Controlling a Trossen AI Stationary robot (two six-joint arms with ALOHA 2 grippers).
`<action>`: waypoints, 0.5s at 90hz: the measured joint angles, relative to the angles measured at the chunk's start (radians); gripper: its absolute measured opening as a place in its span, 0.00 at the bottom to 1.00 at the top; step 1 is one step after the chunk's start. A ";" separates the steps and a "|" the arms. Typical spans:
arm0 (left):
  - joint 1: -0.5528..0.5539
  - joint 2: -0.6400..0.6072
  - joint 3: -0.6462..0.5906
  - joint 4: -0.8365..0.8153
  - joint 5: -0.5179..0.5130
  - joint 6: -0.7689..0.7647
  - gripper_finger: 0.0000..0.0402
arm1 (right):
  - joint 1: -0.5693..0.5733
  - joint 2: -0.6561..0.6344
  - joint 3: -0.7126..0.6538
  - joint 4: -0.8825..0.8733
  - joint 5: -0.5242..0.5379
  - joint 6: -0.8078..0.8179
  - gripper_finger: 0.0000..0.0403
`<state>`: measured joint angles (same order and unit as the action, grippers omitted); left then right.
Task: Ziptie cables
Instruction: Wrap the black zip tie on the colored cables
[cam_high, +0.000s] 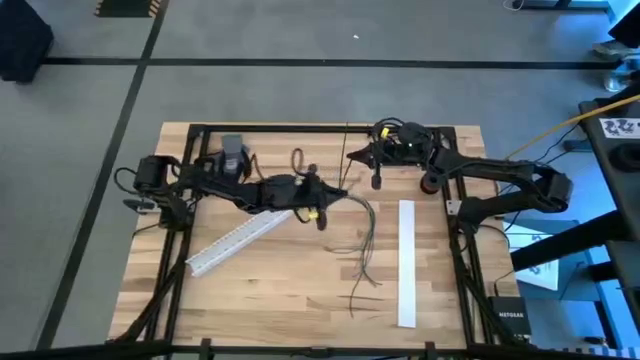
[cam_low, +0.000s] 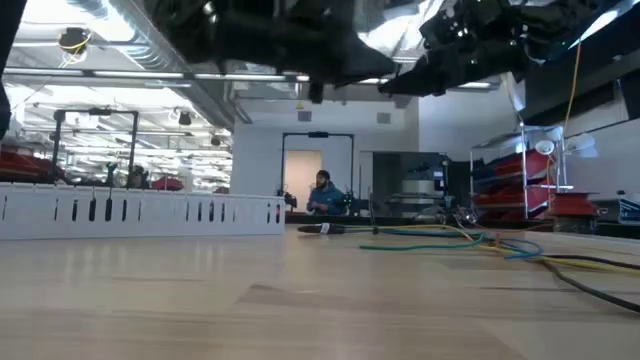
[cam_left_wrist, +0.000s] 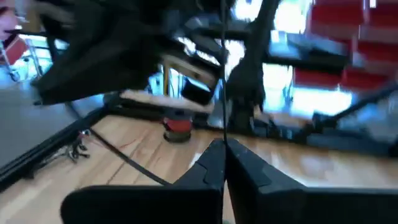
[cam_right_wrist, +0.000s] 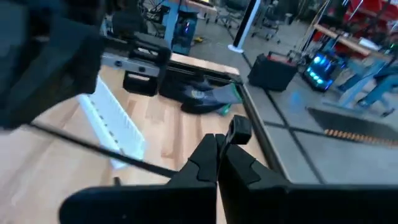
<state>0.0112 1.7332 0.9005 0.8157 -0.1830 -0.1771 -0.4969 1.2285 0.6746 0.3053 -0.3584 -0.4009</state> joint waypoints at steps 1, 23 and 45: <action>0.002 0.000 -0.004 0.006 0.000 -0.014 0.00 | 0.000 0.000 0.000 0.004 0.003 -0.003 0.00; 0.017 0.003 -0.020 0.012 -0.009 -0.175 0.00 | 0.001 0.001 0.000 0.073 0.079 -0.128 0.00; 0.043 0.005 -0.019 -0.019 -0.003 -0.257 0.00 | 0.064 0.038 0.000 0.169 0.203 -0.257 0.00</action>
<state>0.0543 1.7383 0.8810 0.7962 -0.1858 -0.4344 -0.4325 1.2666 0.6746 0.4743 -0.1552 -0.6575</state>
